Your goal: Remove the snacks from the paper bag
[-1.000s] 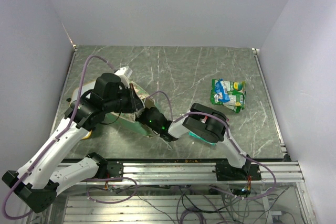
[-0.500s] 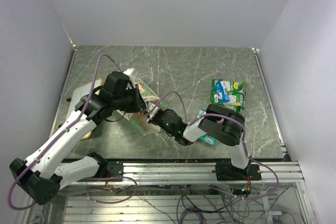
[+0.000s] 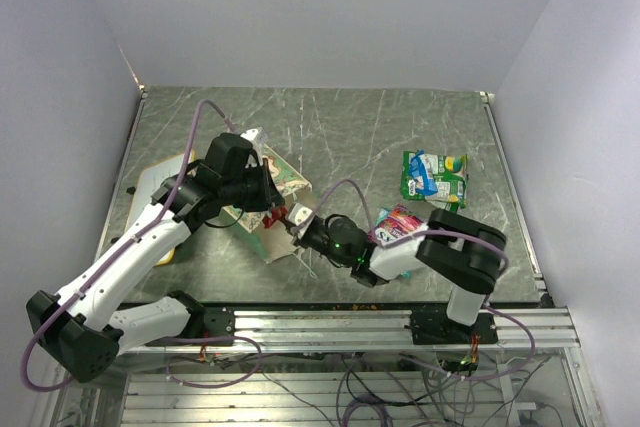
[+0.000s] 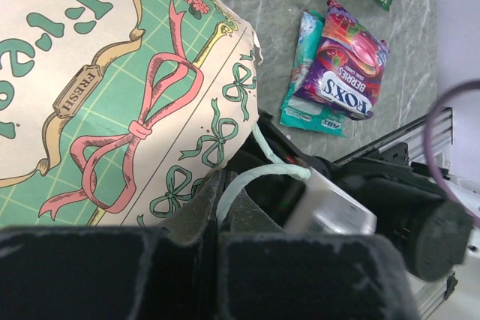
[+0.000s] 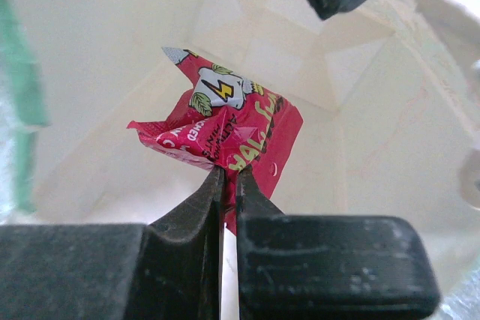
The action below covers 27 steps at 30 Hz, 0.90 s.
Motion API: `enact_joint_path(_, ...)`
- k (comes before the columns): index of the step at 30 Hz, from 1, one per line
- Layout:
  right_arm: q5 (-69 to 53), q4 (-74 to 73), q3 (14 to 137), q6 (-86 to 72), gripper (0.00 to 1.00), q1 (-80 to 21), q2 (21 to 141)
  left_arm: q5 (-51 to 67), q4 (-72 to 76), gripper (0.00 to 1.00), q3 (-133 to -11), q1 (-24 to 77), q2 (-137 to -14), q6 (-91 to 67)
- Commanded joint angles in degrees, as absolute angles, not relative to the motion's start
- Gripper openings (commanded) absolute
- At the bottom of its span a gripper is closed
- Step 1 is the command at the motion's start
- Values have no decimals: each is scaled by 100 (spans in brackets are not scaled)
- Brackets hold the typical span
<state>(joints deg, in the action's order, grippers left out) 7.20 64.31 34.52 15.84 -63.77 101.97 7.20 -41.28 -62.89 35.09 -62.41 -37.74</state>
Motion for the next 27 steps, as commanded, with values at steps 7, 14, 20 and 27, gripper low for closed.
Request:
enact_joint_path(7,-372,3396,2735,1362,0,-6416,8027,295,-3526,7,-6507,3459,-6602,-3975)
enact_joint_path(14,-13,928,3159,735,0,-6418,6288,372,-3143,7,-6436,3415,-6860,-3938)
enact_joint_path(20,639,-1246,3855,-102,0,-6417,5372,254,-2996,7,-6567,3373,-7056,-3919)
enact_joint_path(27,3248,-3085,4604,-2009,0,-6412,4827,21,-3164,7,-6881,3285,-7195,-3878)
